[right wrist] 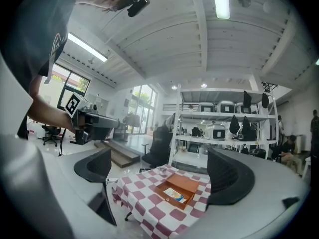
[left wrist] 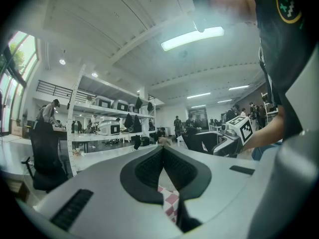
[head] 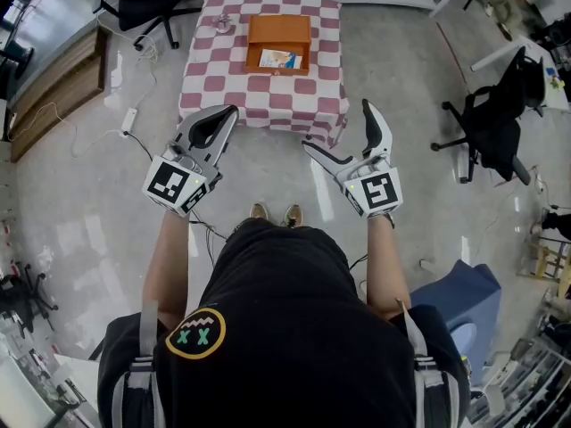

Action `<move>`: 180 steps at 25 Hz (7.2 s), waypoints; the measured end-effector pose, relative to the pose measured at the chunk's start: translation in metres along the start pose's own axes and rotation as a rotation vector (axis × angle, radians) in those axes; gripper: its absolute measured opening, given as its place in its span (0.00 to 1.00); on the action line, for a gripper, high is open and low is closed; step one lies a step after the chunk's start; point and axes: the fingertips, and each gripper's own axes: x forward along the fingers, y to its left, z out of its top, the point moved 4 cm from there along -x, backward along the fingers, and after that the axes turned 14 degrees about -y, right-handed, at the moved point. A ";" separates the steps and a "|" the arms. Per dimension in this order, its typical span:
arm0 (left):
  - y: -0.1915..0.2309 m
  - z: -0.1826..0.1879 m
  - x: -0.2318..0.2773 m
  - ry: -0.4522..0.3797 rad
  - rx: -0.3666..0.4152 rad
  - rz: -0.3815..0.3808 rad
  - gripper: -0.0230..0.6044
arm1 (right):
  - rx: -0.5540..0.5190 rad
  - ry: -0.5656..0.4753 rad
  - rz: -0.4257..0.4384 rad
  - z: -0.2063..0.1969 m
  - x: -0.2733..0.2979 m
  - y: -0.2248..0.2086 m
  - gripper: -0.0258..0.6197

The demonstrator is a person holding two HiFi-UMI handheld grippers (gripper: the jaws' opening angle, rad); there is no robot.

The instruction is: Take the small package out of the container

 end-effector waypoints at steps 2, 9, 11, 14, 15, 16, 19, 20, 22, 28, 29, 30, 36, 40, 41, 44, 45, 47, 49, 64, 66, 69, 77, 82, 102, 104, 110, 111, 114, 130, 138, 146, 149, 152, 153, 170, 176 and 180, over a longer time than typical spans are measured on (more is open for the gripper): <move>-0.004 0.001 0.004 0.001 0.011 0.010 0.06 | 0.002 -0.004 0.002 0.000 -0.004 -0.005 0.96; -0.022 0.001 0.016 0.017 0.041 0.033 0.06 | 0.007 -0.017 0.028 -0.001 -0.021 -0.018 0.96; -0.025 0.002 0.020 0.019 0.047 0.034 0.06 | 0.001 -0.016 0.038 -0.001 -0.023 -0.021 0.96; -0.029 0.002 0.023 0.020 0.051 0.041 0.06 | 0.002 -0.017 0.042 -0.003 -0.027 -0.024 0.96; -0.030 0.002 0.023 0.022 0.052 0.044 0.06 | 0.005 -0.018 0.041 -0.004 -0.027 -0.025 0.96; -0.030 0.000 0.024 0.023 0.052 0.045 0.06 | 0.008 -0.017 0.040 -0.006 -0.027 -0.026 0.96; -0.027 -0.005 0.027 0.030 0.050 0.038 0.06 | 0.012 -0.014 0.039 -0.012 -0.023 -0.029 0.96; -0.025 -0.007 0.029 0.033 0.048 0.035 0.06 | 0.012 -0.011 0.039 -0.014 -0.021 -0.030 0.96; -0.019 -0.013 0.034 0.034 0.039 0.033 0.06 | 0.009 -0.005 0.038 -0.019 -0.015 -0.035 0.96; 0.015 -0.029 0.055 0.024 0.022 0.028 0.06 | 0.002 0.028 0.027 -0.037 0.014 -0.055 0.96; 0.024 -0.032 0.060 0.022 0.020 0.027 0.06 | -0.002 0.031 0.029 -0.040 0.021 -0.059 0.96; 0.032 -0.035 0.064 0.021 0.016 0.027 0.06 | -0.006 0.032 0.032 -0.043 0.029 -0.062 0.96; 0.085 -0.057 0.088 0.023 0.001 0.026 0.06 | -0.012 0.093 0.039 -0.065 0.077 -0.083 0.96; 0.118 -0.066 0.106 0.019 -0.007 0.011 0.06 | -0.013 0.086 0.034 -0.074 0.110 -0.100 0.96; 0.126 -0.068 0.110 0.019 -0.008 0.004 0.06 | -0.014 0.086 0.032 -0.076 0.118 -0.103 0.96; 0.149 -0.076 0.122 0.017 -0.008 -0.021 0.06 | -0.014 0.108 0.017 -0.084 0.141 -0.114 0.96; 0.158 -0.078 0.127 0.016 -0.011 -0.026 0.06 | -0.013 0.112 0.014 -0.086 0.149 -0.117 0.96; 0.176 -0.083 0.135 0.014 -0.017 -0.035 0.06 | -0.014 0.120 0.011 -0.091 0.165 -0.123 0.96; 0.192 -0.088 0.143 0.013 -0.020 -0.045 0.06 | -0.015 0.129 0.006 -0.096 0.180 -0.129 0.96; 0.251 -0.123 0.180 0.024 -0.079 -0.102 0.06 | 0.002 0.158 -0.032 -0.119 0.238 -0.154 0.96; 0.252 -0.125 0.183 0.031 -0.076 -0.094 0.06 | 0.008 0.158 -0.026 -0.122 0.239 -0.158 0.96; 0.252 -0.128 0.187 0.042 -0.066 -0.074 0.06 | 0.022 0.177 -0.010 -0.133 0.238 -0.165 0.96; 0.242 -0.127 0.198 0.070 -0.045 -0.033 0.06 | 0.214 0.228 0.045 -0.192 0.251 -0.184 0.96; 0.240 -0.128 0.197 0.089 -0.045 -0.012 0.06 | 0.368 0.341 0.075 -0.258 0.267 -0.180 0.96; 0.263 -0.129 0.210 0.080 -0.119 0.052 0.06 | 0.935 0.856 -0.121 -0.428 0.279 -0.154 0.96; 0.265 -0.132 0.211 0.081 -0.117 0.048 0.06 | 0.970 0.929 -0.144 -0.440 0.274 -0.153 0.96; 0.274 -0.142 0.207 0.082 -0.074 0.015 0.06 | 1.023 1.060 -0.195 -0.458 0.275 -0.146 0.96; 0.274 -0.139 0.210 0.081 -0.089 0.021 0.06 | 1.028 1.079 -0.204 -0.460 0.275 -0.145 0.96; 0.273 -0.135 0.215 0.076 -0.114 0.027 0.06 | 1.060 1.114 -0.225 -0.468 0.274 -0.140 0.96; 0.276 -0.130 0.215 0.074 -0.141 0.045 0.06 | 1.310 1.053 -0.094 -0.473 0.287 -0.140 0.90; 0.278 -0.132 0.210 0.088 -0.122 0.050 0.06 | 1.408 0.979 -0.023 -0.475 0.294 -0.146 0.77; 0.281 -0.128 0.208 0.098 -0.123 0.072 0.06 | 1.352 1.063 0.025 -0.479 0.288 -0.142 0.77; 0.279 -0.128 0.211 0.100 -0.125 0.070 0.06 | 1.366 1.062 0.052 -0.479 0.287 -0.141 0.71; 0.279 -0.129 0.212 0.102 -0.127 0.069 0.06 | 1.403 1.019 0.090 -0.476 0.291 -0.140 0.44; 0.279 -0.131 0.212 0.104 -0.128 0.070 0.06 | 1.410 1.005 0.096 -0.476 0.293 -0.140 0.39; 0.269 -0.126 0.220 0.107 -0.113 0.059 0.06 | 1.309 0.938 0.153 -0.465 0.290 -0.140 0.07; 0.266 -0.124 0.222 0.101 -0.106 0.054 0.06 | 1.278 0.866 0.163 -0.445 0.295 -0.145 0.07; 0.261 -0.122 0.221 0.093 -0.097 0.046 0.06 | 1.238 0.808 0.191 -0.426 0.299 -0.151 0.07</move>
